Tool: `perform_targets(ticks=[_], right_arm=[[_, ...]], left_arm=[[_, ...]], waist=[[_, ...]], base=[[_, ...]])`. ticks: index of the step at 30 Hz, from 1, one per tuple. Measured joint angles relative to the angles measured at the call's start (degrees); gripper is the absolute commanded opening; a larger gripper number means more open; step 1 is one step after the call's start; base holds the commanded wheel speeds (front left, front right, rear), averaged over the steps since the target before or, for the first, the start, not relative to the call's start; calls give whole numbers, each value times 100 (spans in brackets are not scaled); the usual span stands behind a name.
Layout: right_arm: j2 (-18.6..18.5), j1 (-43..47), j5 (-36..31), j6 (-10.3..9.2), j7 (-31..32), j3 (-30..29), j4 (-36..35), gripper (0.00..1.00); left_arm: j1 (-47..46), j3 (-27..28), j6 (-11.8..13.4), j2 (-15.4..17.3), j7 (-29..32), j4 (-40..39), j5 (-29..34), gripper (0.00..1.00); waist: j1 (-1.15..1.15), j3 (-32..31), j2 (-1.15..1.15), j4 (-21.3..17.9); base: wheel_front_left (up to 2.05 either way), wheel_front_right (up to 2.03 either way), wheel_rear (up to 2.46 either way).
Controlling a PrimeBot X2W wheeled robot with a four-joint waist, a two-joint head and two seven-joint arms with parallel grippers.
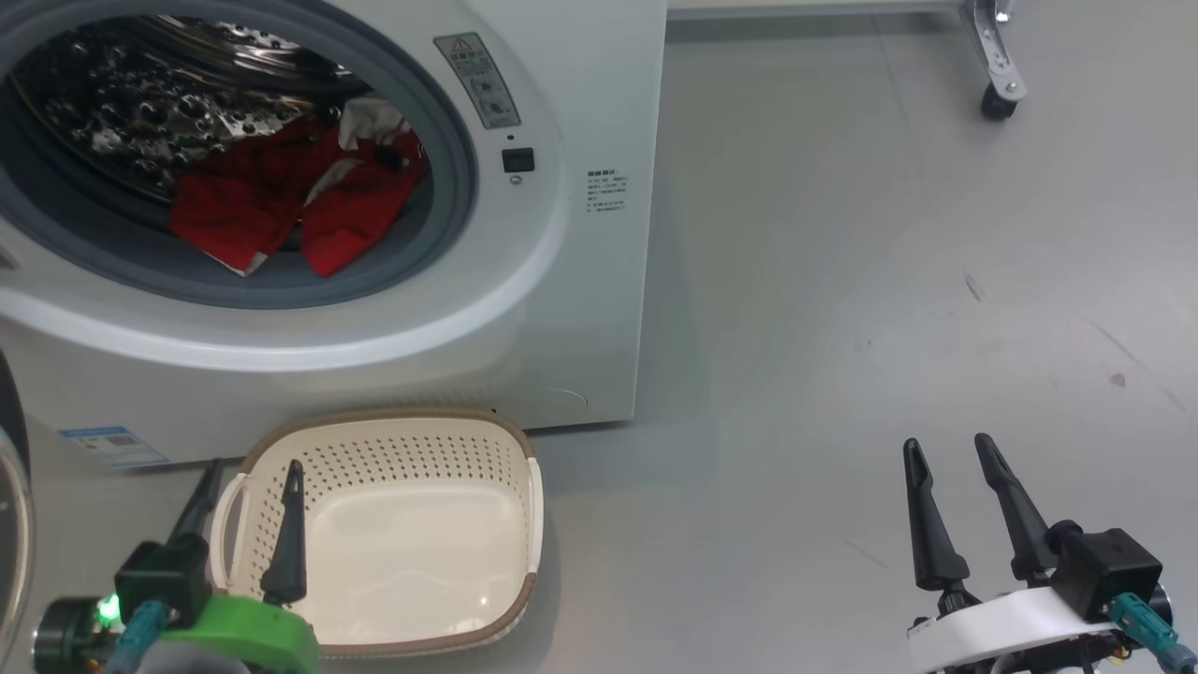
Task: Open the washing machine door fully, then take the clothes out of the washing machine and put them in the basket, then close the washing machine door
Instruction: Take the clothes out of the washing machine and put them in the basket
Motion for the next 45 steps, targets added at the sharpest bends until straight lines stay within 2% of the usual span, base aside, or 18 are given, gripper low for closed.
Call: perform_targets(ticks=[6, 11, 15, 18, 22, 29, 37, 45], right_arm=[[112, -76, 0, 3, -1, 22, -62, 100], [242, -347, -1, 79, -42, 66, -127, 100], [334, -594, -1, 155, -43, 79, -122, 100], [369, -709, -1, 189, -43, 87, -107, 100], [417, -808, -1, 209, -43, 86, -75, 100], [512, -997, 0, 300, -43, 120, -10, 100], [569, -1127, 4, 353, -43, 125, 48, 100], [605, -1262, 10, 405, -43, 124, 81, 100]], left_arm=[[-623, -15, 78, 264, 349, -10, 300, 100], [-1274, 37, 155, 510, 622, -37, 459, 100], [-1933, 202, 301, 773, 969, 102, 631, 100], [-2270, 253, 320, 842, 1277, 312, 635, 100], [-2749, 227, 378, 1125, 1605, 510, 855, 100], [-3465, 38, 378, 1745, 2160, 896, 1496, 100], [-4027, -90, 309, 2131, 2664, 1312, 1849, 100], [-4433, -146, 192, 2363, 3039, 1711, 2005, 100]], waist=[[0, 406, 0, -153], [0, 771, 0, -315], [1, 1109, 0, -512], [1, 1278, 0, -649], [1, 1479, 0, -828], [1, 1803, 0, -1114], [1, 2122, 0, -1436], [1, 2419, 0, -1670]], base=[[0, 0, 0], [0, 0, 0], [0, 0, 0], [0, 0, 0], [0, 0, 0], [0, 0, 0], [0, 0, 0], [0, 0, 0]])
